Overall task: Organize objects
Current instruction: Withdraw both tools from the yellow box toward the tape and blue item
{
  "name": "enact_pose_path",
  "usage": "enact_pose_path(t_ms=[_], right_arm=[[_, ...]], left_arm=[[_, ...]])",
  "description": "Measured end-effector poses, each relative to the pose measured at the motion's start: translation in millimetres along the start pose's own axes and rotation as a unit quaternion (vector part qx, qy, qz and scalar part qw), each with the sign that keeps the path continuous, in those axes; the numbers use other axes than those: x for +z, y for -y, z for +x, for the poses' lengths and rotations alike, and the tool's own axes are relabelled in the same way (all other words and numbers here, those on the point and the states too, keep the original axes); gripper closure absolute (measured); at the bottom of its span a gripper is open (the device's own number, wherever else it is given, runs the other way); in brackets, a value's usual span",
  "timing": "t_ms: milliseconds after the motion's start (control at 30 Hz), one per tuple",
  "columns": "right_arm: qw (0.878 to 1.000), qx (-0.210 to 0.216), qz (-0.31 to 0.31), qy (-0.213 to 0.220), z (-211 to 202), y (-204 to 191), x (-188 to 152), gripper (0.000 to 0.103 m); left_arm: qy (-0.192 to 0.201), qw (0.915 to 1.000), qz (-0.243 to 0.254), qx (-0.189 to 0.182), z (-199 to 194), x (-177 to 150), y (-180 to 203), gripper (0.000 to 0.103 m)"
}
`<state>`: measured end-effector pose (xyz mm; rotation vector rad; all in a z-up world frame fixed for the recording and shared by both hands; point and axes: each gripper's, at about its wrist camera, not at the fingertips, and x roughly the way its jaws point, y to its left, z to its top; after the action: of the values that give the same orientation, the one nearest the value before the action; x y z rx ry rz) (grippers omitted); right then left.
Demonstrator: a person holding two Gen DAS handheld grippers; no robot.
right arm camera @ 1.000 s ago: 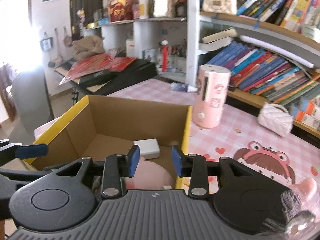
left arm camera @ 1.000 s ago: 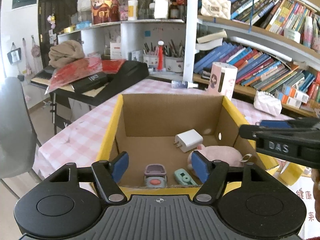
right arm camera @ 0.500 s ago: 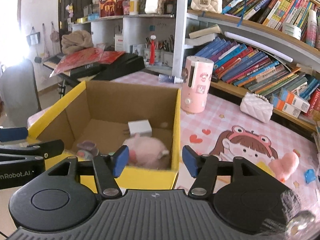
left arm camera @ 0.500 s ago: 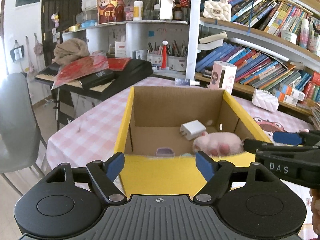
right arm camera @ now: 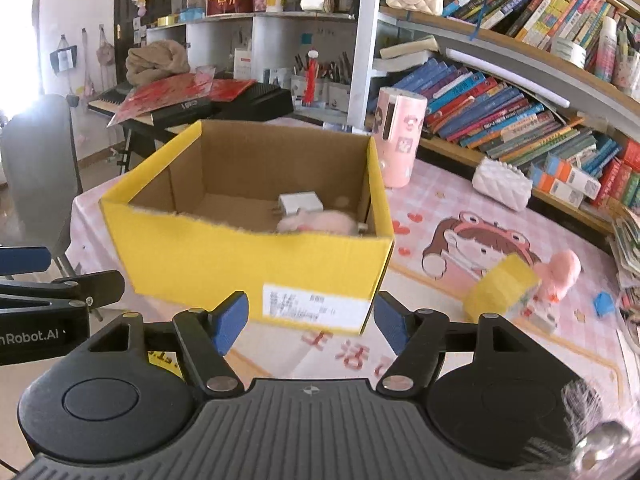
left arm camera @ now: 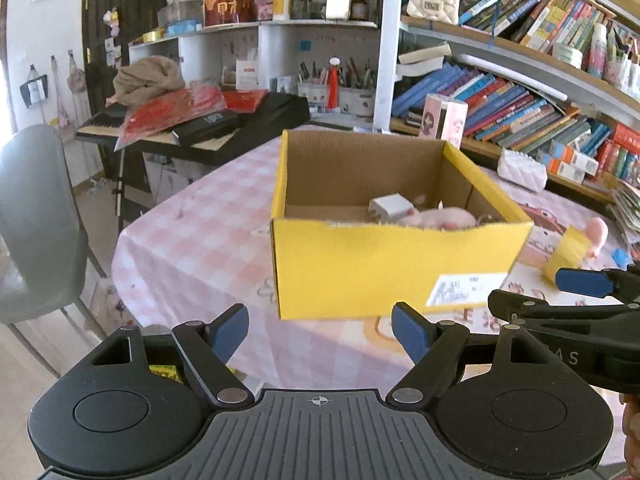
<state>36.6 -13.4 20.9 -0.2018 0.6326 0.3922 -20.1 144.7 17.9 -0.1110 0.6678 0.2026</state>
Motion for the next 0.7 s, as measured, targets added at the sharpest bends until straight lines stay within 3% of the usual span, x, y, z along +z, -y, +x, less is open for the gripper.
enact_pose_path(t_ms=[300,700], right_arm=[[0.999,-0.032,0.015,-0.014,-24,-2,-27,0.024],[0.994,-0.088,0.053,-0.021,-55,17,-59,0.021]], left_arm=[[-0.016,0.9992,0.025,-0.027,-11,-16,11,0.019],[-0.027,0.9942,0.070,-0.077,-22,-32,41,0.016]])
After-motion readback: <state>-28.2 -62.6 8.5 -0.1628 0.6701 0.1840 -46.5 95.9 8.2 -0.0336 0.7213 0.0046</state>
